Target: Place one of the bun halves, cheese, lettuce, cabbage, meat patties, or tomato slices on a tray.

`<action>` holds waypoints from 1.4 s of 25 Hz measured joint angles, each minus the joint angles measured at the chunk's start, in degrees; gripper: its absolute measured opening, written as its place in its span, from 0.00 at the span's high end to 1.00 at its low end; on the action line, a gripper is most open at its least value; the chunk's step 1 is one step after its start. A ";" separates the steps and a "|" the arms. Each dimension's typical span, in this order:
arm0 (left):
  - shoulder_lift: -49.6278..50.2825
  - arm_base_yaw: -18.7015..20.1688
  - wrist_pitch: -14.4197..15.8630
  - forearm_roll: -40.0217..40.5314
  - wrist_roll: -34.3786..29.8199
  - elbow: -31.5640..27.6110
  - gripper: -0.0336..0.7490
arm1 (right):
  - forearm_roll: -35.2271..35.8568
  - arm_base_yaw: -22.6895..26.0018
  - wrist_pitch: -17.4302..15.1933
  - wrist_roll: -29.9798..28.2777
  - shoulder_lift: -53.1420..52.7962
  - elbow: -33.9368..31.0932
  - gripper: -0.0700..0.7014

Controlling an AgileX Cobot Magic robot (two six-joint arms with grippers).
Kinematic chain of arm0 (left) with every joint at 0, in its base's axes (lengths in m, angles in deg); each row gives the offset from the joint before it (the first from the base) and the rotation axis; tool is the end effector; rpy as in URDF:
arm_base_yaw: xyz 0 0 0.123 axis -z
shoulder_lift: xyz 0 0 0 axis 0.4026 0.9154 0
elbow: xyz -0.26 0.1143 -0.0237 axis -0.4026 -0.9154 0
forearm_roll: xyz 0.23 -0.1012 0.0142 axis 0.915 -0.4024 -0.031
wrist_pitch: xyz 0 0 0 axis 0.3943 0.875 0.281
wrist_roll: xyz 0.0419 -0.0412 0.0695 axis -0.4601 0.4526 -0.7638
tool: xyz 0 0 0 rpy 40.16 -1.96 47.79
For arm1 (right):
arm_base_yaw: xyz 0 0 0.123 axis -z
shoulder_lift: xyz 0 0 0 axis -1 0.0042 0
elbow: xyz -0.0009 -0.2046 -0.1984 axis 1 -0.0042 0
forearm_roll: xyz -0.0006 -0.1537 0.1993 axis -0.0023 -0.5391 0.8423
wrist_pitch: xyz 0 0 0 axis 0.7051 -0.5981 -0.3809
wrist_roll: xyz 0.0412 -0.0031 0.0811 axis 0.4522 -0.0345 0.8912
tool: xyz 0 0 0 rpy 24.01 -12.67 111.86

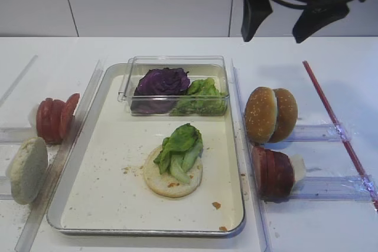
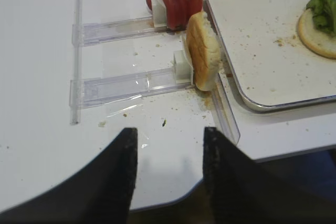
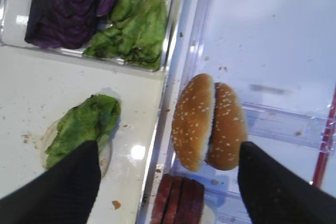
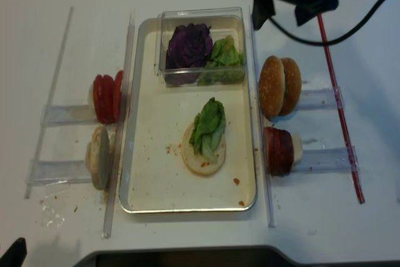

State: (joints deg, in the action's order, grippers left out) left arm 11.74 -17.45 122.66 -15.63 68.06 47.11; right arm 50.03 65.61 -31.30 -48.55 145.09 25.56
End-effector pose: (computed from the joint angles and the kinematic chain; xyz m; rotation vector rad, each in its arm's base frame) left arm -0.0110 0.0022 0.2631 0.1019 2.1706 -0.0562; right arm 0.3048 0.1450 0.3542 -0.2480 2.7810 0.2919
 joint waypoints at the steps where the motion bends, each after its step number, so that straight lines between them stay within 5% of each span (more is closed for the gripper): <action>1: 0.00 0.00 0.00 0.00 0.00 0.00 0.59 | -0.40 0.59 -0.13 -0.50 -0.55 0.00 0.18; 7: 0.00 0.00 0.00 0.00 0.00 0.00 0.59 | -0.94 5.12 -0.21 -2.65 -4.50 -2.01 0.18; 21: 0.00 0.00 0.00 0.00 0.00 0.00 0.59 | -5.07 15.33 -0.21 -6.30 -20.02 -24.81 0.18; 35: 0.00 0.00 0.00 0.00 0.00 0.00 0.59 | -4.57 15.52 -0.21 -11.30 -36.11 -39.21 0.18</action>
State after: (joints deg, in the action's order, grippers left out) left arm 11.74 -17.45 122.66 -15.63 68.06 47.11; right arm 45.46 81.13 -31.51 -59.85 108.97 -13.65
